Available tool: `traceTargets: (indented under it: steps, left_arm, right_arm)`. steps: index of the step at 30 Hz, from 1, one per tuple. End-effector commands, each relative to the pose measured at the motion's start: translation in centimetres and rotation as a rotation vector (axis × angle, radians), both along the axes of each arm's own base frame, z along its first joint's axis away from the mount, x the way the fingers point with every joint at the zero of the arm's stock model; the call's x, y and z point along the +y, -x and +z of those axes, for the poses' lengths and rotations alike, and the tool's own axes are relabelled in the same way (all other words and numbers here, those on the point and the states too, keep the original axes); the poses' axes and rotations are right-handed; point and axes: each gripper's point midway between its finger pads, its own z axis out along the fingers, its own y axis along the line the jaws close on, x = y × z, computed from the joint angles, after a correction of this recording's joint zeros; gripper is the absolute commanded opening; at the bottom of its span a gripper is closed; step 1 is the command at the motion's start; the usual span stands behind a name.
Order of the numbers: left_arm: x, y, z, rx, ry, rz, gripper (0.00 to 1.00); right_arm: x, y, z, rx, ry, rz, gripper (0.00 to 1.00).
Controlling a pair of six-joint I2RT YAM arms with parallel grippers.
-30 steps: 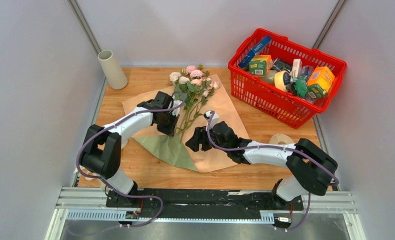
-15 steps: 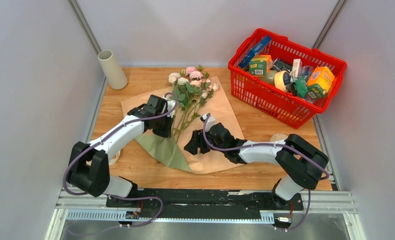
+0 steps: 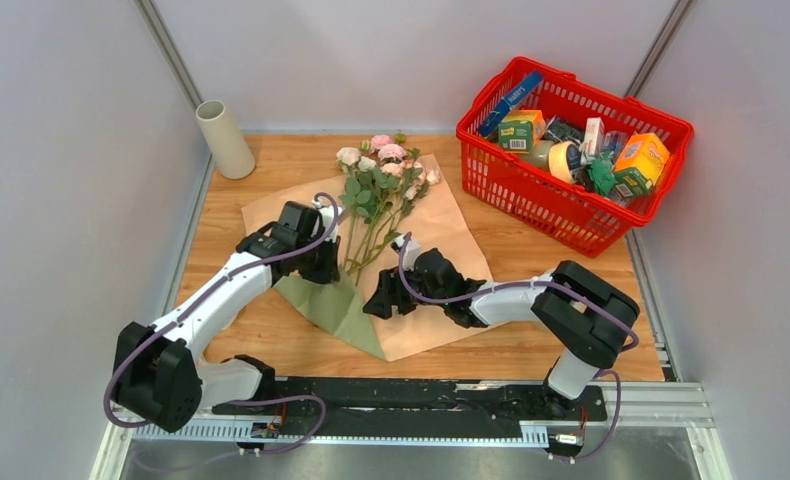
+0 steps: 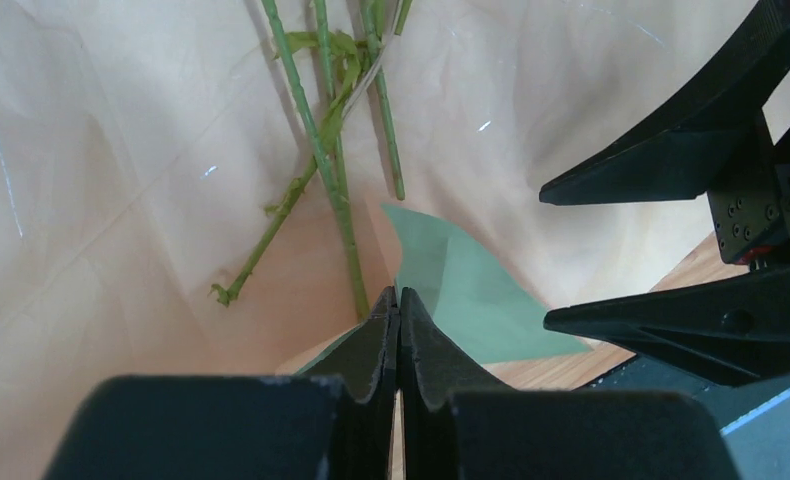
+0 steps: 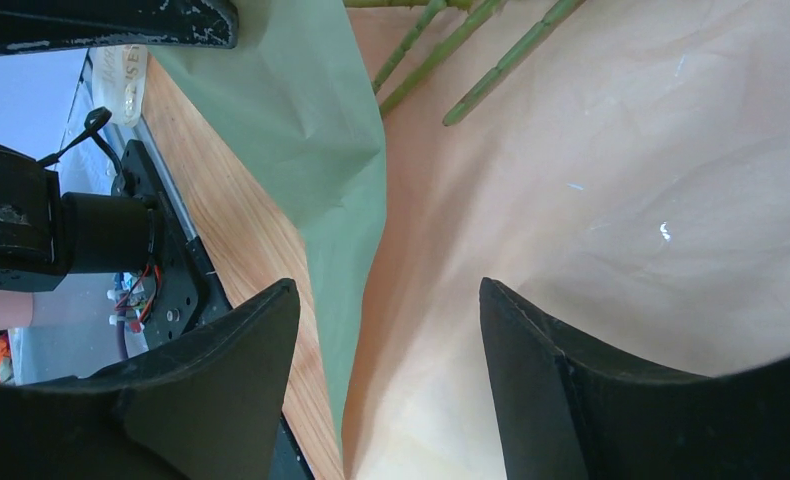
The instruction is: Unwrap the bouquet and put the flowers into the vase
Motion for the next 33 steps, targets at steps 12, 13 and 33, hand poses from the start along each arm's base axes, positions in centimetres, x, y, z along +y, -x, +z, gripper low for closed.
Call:
traceTargets:
  steps: [12,13,33]
  left_arm:
    - [0.7,1.1,3.8,-0.122,0.106,0.126,0.25]
    - [0.6,1.3,4.0,-0.125,0.119,0.121,0.25]
    - [5.6,-0.3,12.2,-0.336,0.067,0.441,0.51]
  right_arm:
    - [2.2,-3.3,3.6,-0.078,-0.066,-0.038,0.48]
    - [2.2,-3.9,3.9,-0.088,-0.061,-0.061,0.47]
    - [7.9,2.3,5.1,-0.068,-0.080,0.226,0.44]
